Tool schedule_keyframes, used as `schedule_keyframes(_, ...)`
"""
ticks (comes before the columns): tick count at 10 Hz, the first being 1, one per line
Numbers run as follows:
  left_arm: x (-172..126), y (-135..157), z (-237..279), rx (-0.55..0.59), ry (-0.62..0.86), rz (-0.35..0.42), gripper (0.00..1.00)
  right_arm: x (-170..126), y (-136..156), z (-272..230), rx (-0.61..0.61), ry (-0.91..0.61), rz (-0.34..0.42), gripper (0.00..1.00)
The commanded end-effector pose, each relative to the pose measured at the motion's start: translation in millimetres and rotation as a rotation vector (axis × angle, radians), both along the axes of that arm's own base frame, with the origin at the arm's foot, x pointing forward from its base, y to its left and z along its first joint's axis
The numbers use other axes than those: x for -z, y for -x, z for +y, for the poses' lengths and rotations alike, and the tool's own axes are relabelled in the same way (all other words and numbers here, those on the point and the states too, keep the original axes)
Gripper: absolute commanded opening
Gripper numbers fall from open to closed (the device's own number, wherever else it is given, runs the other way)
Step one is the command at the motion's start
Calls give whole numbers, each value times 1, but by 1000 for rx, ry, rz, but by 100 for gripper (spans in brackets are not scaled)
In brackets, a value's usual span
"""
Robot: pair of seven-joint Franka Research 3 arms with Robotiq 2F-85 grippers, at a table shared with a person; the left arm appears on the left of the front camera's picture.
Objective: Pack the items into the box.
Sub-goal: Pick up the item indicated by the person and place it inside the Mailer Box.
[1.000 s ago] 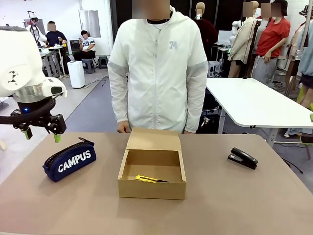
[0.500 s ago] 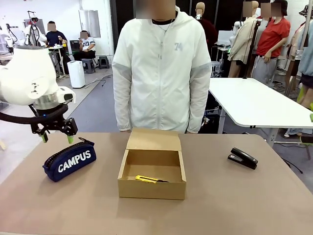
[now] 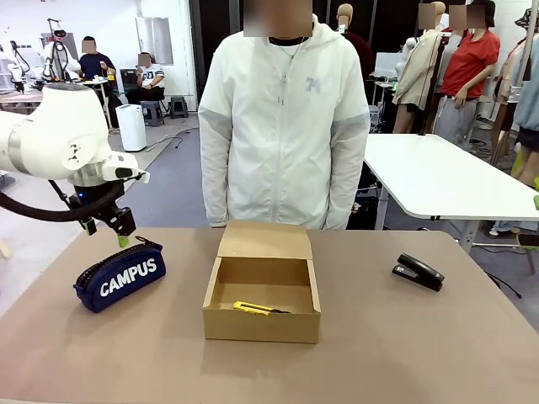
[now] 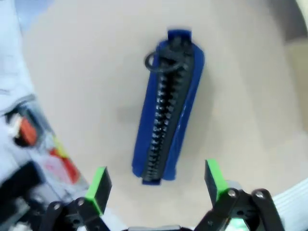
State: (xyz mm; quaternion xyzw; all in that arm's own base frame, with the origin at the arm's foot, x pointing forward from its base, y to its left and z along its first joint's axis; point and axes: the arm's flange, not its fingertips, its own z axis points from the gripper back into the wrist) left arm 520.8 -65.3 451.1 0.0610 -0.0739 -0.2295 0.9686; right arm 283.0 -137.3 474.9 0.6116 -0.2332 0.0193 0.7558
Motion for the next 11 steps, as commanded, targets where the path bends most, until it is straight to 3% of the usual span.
schedule_keyframes(1,8,11,22,422,-49,-60,100,-4,-1,-1,-10,4,-6,100)
schedule_keyframes(2,9,12,23,449,-14,-37,100,-4,-1,-1,-10,4,-6,100)
schedule_keyframes(3,4,2,4,166,-33,-2,100,-4,-1,-1,-10,4,-6,100)
schedule_keyframes(5,4,2,4,166,-33,-2,100,-4,-1,-1,-10,4,-6,100)
schedule_keyframes(6,8,2,10,276,-42,-9,100,-4,-1,-1,-10,4,-6,100)
schedule_keyframes(8,30,-16,17,381,66,-48,100,-4,-1,-1,-10,4,-6,100)
schedule_keyframes(11,71,-40,17,364,40,-11,100,-4,-1,-1,-10,4,-6,100)
